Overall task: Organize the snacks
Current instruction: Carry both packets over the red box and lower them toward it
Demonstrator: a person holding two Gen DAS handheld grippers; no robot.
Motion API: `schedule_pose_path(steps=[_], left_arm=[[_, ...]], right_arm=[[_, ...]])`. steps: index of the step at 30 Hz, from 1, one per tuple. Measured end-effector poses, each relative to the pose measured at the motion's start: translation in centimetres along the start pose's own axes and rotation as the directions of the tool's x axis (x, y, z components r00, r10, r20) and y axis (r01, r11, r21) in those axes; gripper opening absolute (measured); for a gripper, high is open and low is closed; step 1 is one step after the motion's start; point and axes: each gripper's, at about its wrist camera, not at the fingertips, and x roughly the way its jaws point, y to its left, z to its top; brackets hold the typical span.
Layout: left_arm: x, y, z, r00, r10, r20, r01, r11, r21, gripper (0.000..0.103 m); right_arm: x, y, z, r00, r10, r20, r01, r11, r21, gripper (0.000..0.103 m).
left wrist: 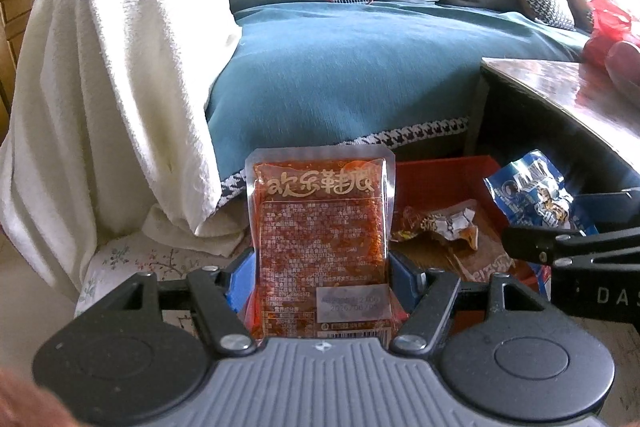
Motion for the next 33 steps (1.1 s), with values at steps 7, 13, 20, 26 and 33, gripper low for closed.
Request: schedule_pose_path(steps=[7,13,20,26,33], left_arm=[[1.9,-0.1,0.9,1.000,0.013,-0.010,-0.013,1.000,-0.009,0.062],[3.5,-0.3,1.5,1.000,0.014,-0.023,-0.014,1.000,-0.024,0.062],[5.9,-0.8,1.9,0.998,0.013,-0.053,-0.014,1.000,-0.018,0.062],[7.8,-1.0,2.1,0.997,0.017,-0.077,-0.018,1.000,-0.014,0.062],[9.7,-1.6,1.8,0.995,0.021,-0.102,-0.022,1.000,-0.003,0.062]], right_arm=[[2.0,-0.5,1.3,1.000,-0.009,-0.006,0.009,1.000,0.002,0.075],[4.6,-1.5,1.9,0.999,-0.026,-0.039,0.027,0.999,0.019,0.075],[7.2,-2.0,2.0,0.997,-0.031,-0.073,0.034,0.999,0.031,0.075],[9.1,-2.5,2.0,0.993,-0.053,-0.101,0.057,0.998,0.029,0.075],[10.8,-2.9,1.5,0.989,-0.069,-0.133,0.073,0.997,0.029,0.075]])
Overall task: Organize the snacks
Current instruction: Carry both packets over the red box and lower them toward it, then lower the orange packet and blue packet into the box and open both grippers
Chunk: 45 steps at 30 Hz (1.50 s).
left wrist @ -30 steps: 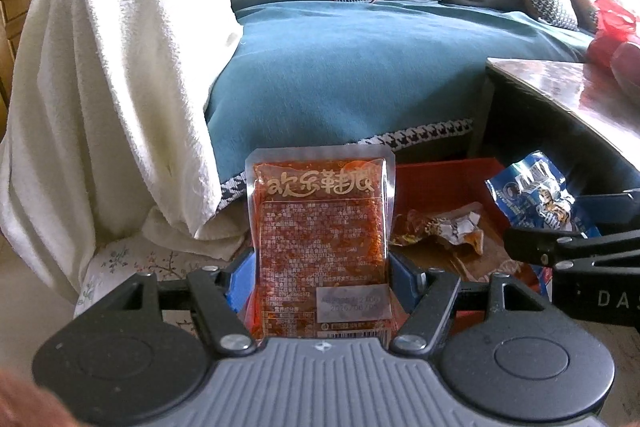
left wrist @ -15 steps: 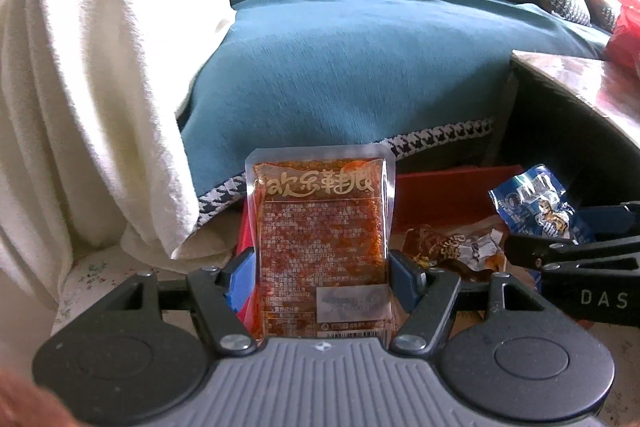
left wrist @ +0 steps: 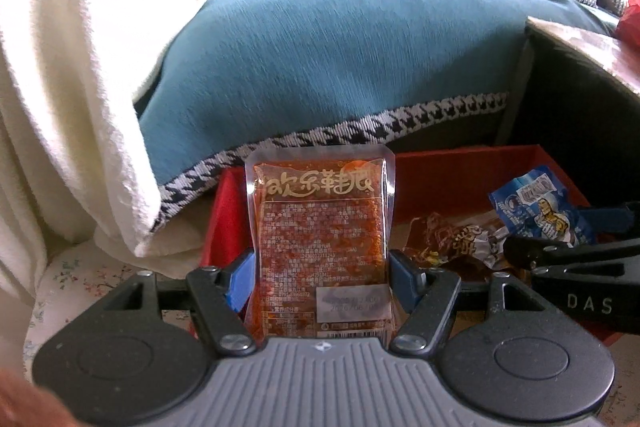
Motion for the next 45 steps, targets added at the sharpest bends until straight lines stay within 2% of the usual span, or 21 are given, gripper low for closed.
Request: schedule_pose_path(steps=[10,22,27,36,45], left_arm=[[2.0,-0.4,-0.6,0.999,-0.002,-0.039,0.002,1.000,0.017,0.062],[2.4,-0.3,-0.2,0.998,0.000,-0.062,0.002,1.000,0.026,0.065],[2.4,-0.2,0.0,0.998,-0.005,-0.065,0.006,1.000,0.024,0.066],[-0.2,0.8,0.7,0.999,-0.025,-0.046,0.025,1.000,0.010,0.066],[-2.6,2.3,1.7,0.999,-0.046,-0.026,0.045,0.999,-0.015,0.067]], right_arm=[[2.2,0.1,-0.6,0.999,-0.003,-0.044,0.003,1.000,0.007,0.076],[2.4,0.2,-0.5,0.999,-0.008,-0.045,0.008,1.000,0.004,0.077],[2.0,0.1,-0.4,0.999,-0.016,-0.038,0.016,1.000,0.005,0.080],[0.0,-0.4,-0.8,1.000,-0.018,0.007,0.018,1.000,0.020,0.081],[-1.0,-0.6,-0.8,1.000,-0.018,0.016,0.017,0.999,0.028,0.083]])
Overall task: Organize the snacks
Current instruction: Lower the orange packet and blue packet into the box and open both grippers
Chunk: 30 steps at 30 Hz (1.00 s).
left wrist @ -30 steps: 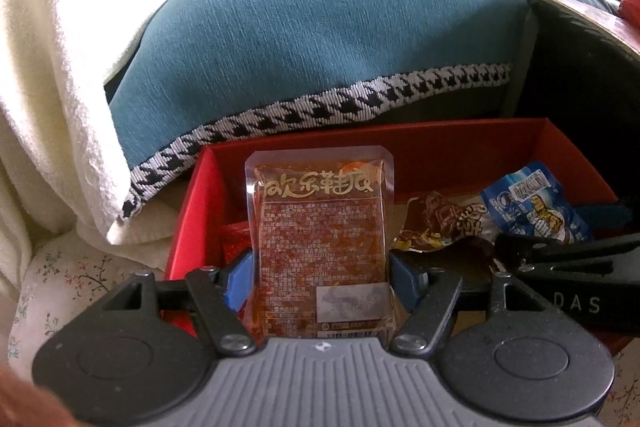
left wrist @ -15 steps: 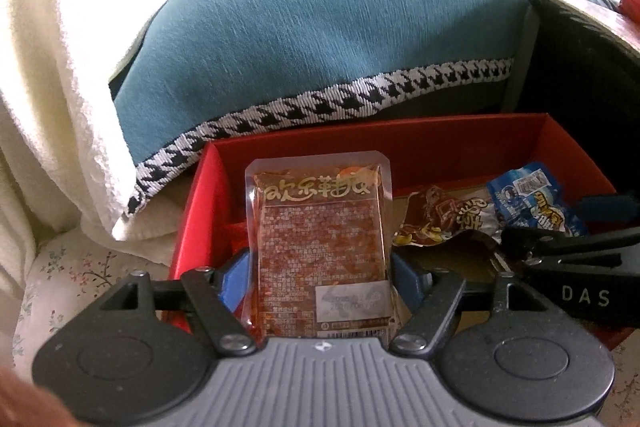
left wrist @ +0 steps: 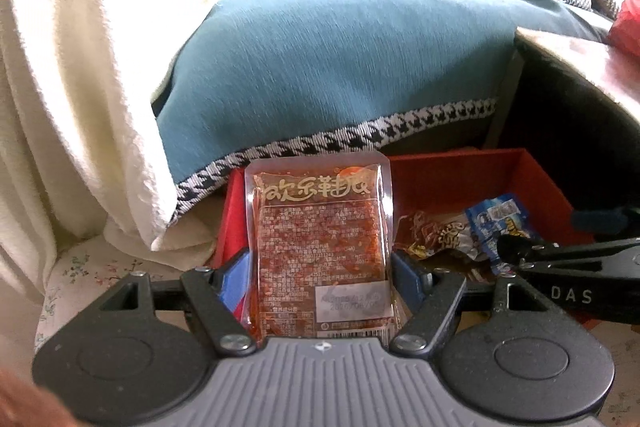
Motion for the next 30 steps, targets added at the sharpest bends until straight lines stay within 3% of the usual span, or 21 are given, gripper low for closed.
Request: schedule_pose_path(steps=[5,12,16,21,30], left_arm=[[0.3,0.4,0.3,0.999,-0.039,-0.010,0.039,0.999,-0.031,0.067],[2.9,-0.6,-0.3,0.996,-0.053,-0.070,0.052,0.999,-0.015,0.071],[3.0,-0.1,0.0,0.997,-0.039,-0.063,0.038,0.999,-0.031,0.074],[1.7,0.8,0.5,0.998,-0.047,-0.041,0.045,0.997,-0.060,0.078],[-3.3,1.9,-0.4,0.997,-0.073,-0.014,0.073,0.997,-0.029,0.078]], right_arm=[[-0.1,0.0,-0.1,1.000,-0.006,-0.008,0.006,1.000,0.005,0.083],[1.2,-0.3,-0.3,0.999,-0.011,-0.047,0.011,1.000,0.003,0.083],[1.2,-0.3,-0.2,0.999,-0.005,-0.047,0.005,1.000,0.002,0.083],[0.0,-0.3,0.0,1.000,0.000,-0.023,0.000,1.000,0.005,0.083],[-4.4,0.0,-0.6,0.998,0.067,0.012,-0.066,0.998,-0.016,0.085]])
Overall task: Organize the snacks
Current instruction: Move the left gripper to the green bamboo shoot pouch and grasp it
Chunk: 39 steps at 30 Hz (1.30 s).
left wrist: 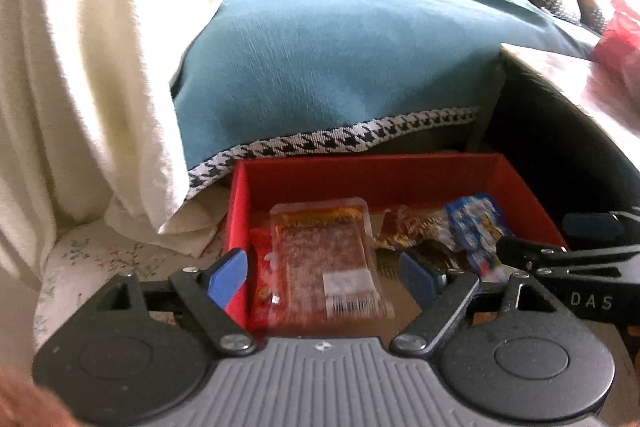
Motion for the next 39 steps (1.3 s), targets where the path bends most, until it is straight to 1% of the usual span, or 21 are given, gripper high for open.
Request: schedule_pose_path(steps=[2,5,7,10,14,16,19,20,22,25,28,31,32,34,35,37,38,39], left_arm=[[-1.5,0.4,-1.0,1.000,-0.024,-0.008,0.024,0.999,0.025,0.078],[-3.4,0.8,-2.7,1.000,-0.027,-0.015,0.028,0.998,0.063,0.078],[-4.4,1.2,-3.9,0.999,-0.041,-0.029,0.043,0.995,0.089,0.078],[-5.6,1.9,-5.5,0.998,-0.051,-0.048,0.056,0.992,0.114,0.078],[-5.8,2.3,-7.4,0.994,-0.067,-0.088,0.080,0.984,0.158,0.078],[-5.4,2.1,-8.2,0.987,-0.101,-0.128,0.124,0.975,0.186,0.078],[-4.3,1.9,-9.3,0.971,-0.151,-0.183,0.194,0.950,0.244,0.078],[-4.0,1.8,-9.7,0.968,-0.155,-0.199,0.207,0.940,0.271,0.078],[-3.8,1.5,-10.5,0.964,-0.154,-0.218,0.221,0.917,0.331,0.077],[-3.5,1.3,-11.5,0.956,-0.173,-0.239,0.257,0.885,0.387,0.077],[-3.0,0.4,-12.1,0.954,-0.170,-0.248,0.269,0.852,0.449,0.078],[-2.5,-0.8,-12.5,0.939,-0.192,-0.284,0.315,0.810,0.495,0.078],[-2.3,-1.3,-12.8,0.940,-0.181,-0.288,0.312,0.795,0.519,0.082],[-2.5,-1.5,-13.0,0.947,-0.181,-0.266,0.302,0.780,0.548,0.084],[-2.5,-1.4,-12.9,0.944,-0.183,-0.275,0.308,0.786,0.535,0.084],[-2.5,-1.0,-13.0,0.929,-0.192,-0.316,0.330,0.817,0.472,0.082],[-2.7,-1.1,-13.3,0.924,-0.193,-0.332,0.337,0.820,0.462,0.080],[-3.1,-1.2,-13.7,0.923,-0.201,-0.327,0.342,0.818,0.463,0.078]], right_arm=[[-1.1,0.3,-0.5,1.000,0.009,0.001,-0.009,1.000,-0.021,0.086],[-2.6,0.8,-1.2,1.000,0.030,-0.006,-0.030,0.998,-0.052,0.086],[-3.7,1.2,-1.9,0.999,0.038,-0.011,-0.039,0.997,-0.064,0.087],[-5.0,1.8,-3.1,0.998,0.060,-0.035,-0.063,0.995,-0.080,0.087],[-5.6,2.7,-4.6,0.995,0.064,-0.074,-0.073,0.991,-0.113,0.087],[-5.9,3.0,-5.4,0.994,0.058,-0.094,-0.070,0.989,-0.128,0.087],[-6.6,3.1,-6.7,0.991,0.056,-0.124,-0.074,0.987,-0.144,0.087],[-6.9,3.0,-7.2,0.989,0.060,-0.133,-0.079,0.986,-0.144,0.087],[-7.8,2.9,-8.1,0.987,0.076,-0.142,-0.095,0.986,-0.137,0.087],[-9.3,3.0,-9.4,0.984,0.102,-0.149,-0.123,0.982,-0.142,0.088],[-10.3,3.6,-10.7,0.979,0.115,-0.167,-0.143,0.975,-0.170,0.088],[-11.2,4.6,-12.2,0.969,0.144,-0.200,-0.187,0.958,-0.216,0.088],[-11.6,4.9,-12.8,0.966,0.150,-0.210,-0.199,0.951,-0.237,0.088],[-12.2,5.4,-14.0,0.961,0.163,-0.224,-0.224,0.932,-0.284,0.088],[-12.3,5.6,-14.4,0.959,0.167,-0.231,-0.234,0.924,-0.302,0.088],[-12.3,5.9,-15.1,0.954,0.167,-0.249,-0.246,0.911,-0.330,0.088],[-12.2,5.9,-15.3,0.953,0.160,-0.259,-0.244,0.909,-0.338,0.088],[-11.9,5.8,-15.5,0.953,0.148,-0.265,-0.236,0.911,-0.339,0.088]])
